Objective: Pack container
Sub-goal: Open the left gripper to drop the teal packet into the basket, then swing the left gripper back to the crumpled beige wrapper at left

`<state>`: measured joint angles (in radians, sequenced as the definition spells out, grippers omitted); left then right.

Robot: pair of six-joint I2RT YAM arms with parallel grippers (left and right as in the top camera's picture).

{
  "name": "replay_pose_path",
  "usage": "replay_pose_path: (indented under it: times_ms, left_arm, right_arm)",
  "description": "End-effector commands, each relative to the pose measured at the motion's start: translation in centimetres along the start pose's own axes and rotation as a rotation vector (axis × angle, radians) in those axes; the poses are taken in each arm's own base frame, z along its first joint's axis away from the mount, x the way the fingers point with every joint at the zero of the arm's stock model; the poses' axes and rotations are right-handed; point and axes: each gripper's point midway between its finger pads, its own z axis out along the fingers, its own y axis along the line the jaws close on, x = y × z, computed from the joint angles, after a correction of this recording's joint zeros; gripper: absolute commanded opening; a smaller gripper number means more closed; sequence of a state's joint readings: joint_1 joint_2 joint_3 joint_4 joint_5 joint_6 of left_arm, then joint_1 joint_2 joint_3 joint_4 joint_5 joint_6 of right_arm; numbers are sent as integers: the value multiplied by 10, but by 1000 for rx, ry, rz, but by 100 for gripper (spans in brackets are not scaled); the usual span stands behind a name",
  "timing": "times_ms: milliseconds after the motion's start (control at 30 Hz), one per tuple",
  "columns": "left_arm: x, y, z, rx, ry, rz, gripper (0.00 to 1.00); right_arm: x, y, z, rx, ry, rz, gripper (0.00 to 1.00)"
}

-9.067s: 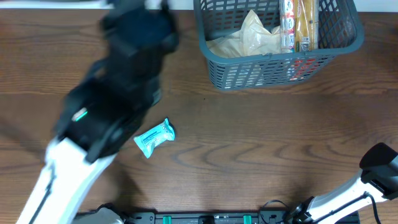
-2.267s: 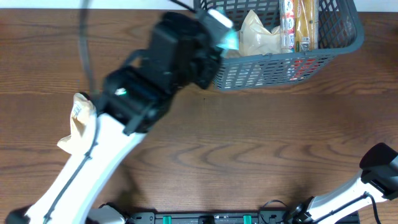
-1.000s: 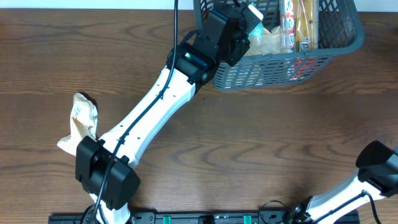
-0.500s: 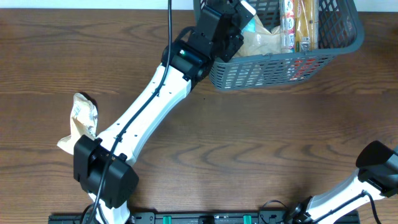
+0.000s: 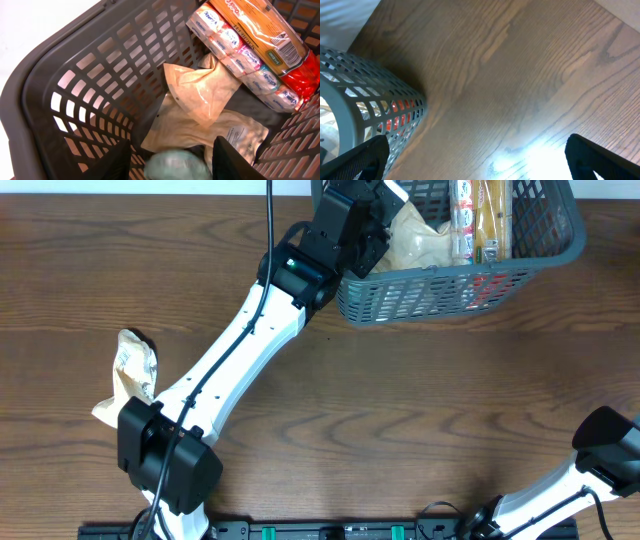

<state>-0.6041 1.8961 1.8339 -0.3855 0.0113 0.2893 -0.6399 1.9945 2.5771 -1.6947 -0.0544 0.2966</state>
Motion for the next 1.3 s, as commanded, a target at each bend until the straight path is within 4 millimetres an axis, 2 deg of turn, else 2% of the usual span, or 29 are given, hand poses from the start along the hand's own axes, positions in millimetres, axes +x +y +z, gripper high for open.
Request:
replay_pose_path:
  times_ms: [0, 133, 267, 433, 467, 500, 600, 667, 733, 833, 900, 1000, 1067, 1167, 1267]
  left_arm:
    - [-6, 5, -3, -19, -14, 5, 41]
    - [-11, 15, -11, -71, -20, 2, 41]
    - [-33, 37, -44, -175, -75, -8, 41]
    - [-69, 77, -129, -367, -185, -49, 41]
    - [-74, 91, -157, -441, -202, -67, 41]
    - [-75, 100, -177, -494, -208, -80, 41]
    - [-65, 120, -230, -622, -187, -109, 41]
    - [-50, 125, -255, -659, -133, -102, 43]
    - [-27, 124, -272, -650, -54, -90, 56]
    - [9, 121, -287, -633, 75, -89, 68]
    - [26, 115, -292, -608, 127, -111, 77]
    - [43, 98, -290, -517, 184, -143, 99]
    - [49, 82, -283, -413, 209, -143, 99]
    - [46, 55, -270, -247, 198, -155, 99]
    - [45, 43, -264, -174, 198, -159, 99]
  right_arm:
    - [2, 3, 4, -4, 15, -27, 99]
    - [2, 3, 4, -4, 15, -30, 99]
    - [2, 3, 4, -4, 15, -30, 99]
    - [2, 3, 4, -4, 15, -30, 99]
    - [2, 3, 4, -4, 15, -30, 99]
    - [2, 3, 4, -4, 15, -30, 99]
    - [2, 3, 4, -4, 15, -30, 99]
    - [2, 3, 4, -4, 15, -30, 99]
    - [2, 3, 4, -4, 15, -30, 99]
    - [2, 3, 4, -4, 15, -30, 99]
    - [2, 3, 4, -4, 14, -30, 99]
    - [2, 3, 4, -5, 15, -30, 99]
    - [2, 3, 4, -5, 15, -30, 99]
    - [2, 3, 4, -5, 15, -30, 99]
    - [2, 3, 4, -5, 15, -30, 99]
